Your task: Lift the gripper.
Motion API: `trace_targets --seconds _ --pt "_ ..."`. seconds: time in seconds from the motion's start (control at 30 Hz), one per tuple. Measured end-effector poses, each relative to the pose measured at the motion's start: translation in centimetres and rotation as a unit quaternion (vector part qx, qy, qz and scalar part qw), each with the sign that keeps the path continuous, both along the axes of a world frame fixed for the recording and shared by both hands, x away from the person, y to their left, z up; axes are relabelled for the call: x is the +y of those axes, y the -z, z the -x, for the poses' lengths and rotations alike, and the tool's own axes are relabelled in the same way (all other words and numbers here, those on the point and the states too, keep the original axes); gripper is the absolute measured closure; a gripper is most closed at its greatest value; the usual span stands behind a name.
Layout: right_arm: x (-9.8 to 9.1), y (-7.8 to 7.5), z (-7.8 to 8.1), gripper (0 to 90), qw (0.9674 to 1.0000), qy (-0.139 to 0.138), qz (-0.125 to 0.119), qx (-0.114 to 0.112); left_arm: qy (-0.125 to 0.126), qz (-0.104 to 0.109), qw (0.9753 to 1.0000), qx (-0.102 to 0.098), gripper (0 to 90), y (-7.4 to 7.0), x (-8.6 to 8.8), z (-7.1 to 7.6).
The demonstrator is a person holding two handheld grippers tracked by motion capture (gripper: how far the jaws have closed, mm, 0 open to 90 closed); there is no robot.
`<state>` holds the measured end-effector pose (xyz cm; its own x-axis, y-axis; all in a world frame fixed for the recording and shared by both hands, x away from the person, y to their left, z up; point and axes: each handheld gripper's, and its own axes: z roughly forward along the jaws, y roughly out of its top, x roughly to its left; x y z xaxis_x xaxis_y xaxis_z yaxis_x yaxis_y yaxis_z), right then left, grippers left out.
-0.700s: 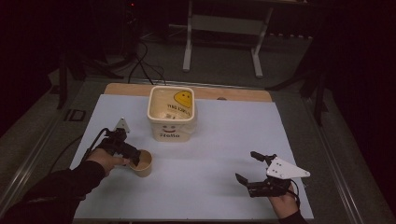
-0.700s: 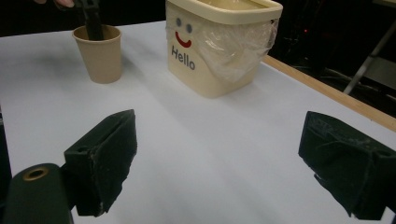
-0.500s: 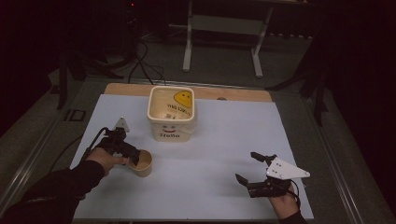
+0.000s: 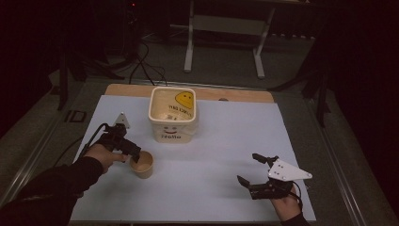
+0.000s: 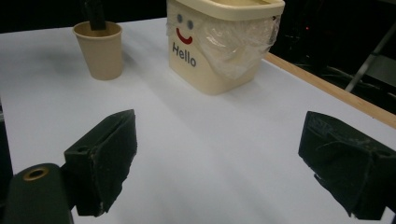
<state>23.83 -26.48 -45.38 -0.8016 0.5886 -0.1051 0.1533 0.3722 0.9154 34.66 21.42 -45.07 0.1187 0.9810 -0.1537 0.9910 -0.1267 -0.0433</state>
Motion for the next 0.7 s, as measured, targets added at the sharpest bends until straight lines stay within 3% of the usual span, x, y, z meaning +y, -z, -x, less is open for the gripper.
trace_targets --seconds 0.3,0.47,0.6,0.7 --pt "-0.2 -0.3 0.1 11.3 0.9999 -0.002 -0.013 -0.006 0.019 -0.002 0.9998 -0.005 0.6 -2.1 0.0 0.1" --pt "-0.5 -0.6 0.5 11.3 0.9992 -0.005 -0.031 -0.024 0.026 0.002 0.9997 -0.003 0.6 -2.6 0.0 0.1" --pt "-0.5 -0.6 0.4 11.3 0.9993 -0.004 -0.03 -0.023 0.031 0.003 0.9995 -0.003 0.6 -3.2 0.1 0.1" --pt "-0.5 -0.6 0.4 11.3 0.9993 -0.003 -0.029 -0.022 0.048 0.006 0.9988 -0.002 0.6 -4.3 0.0 0.3"
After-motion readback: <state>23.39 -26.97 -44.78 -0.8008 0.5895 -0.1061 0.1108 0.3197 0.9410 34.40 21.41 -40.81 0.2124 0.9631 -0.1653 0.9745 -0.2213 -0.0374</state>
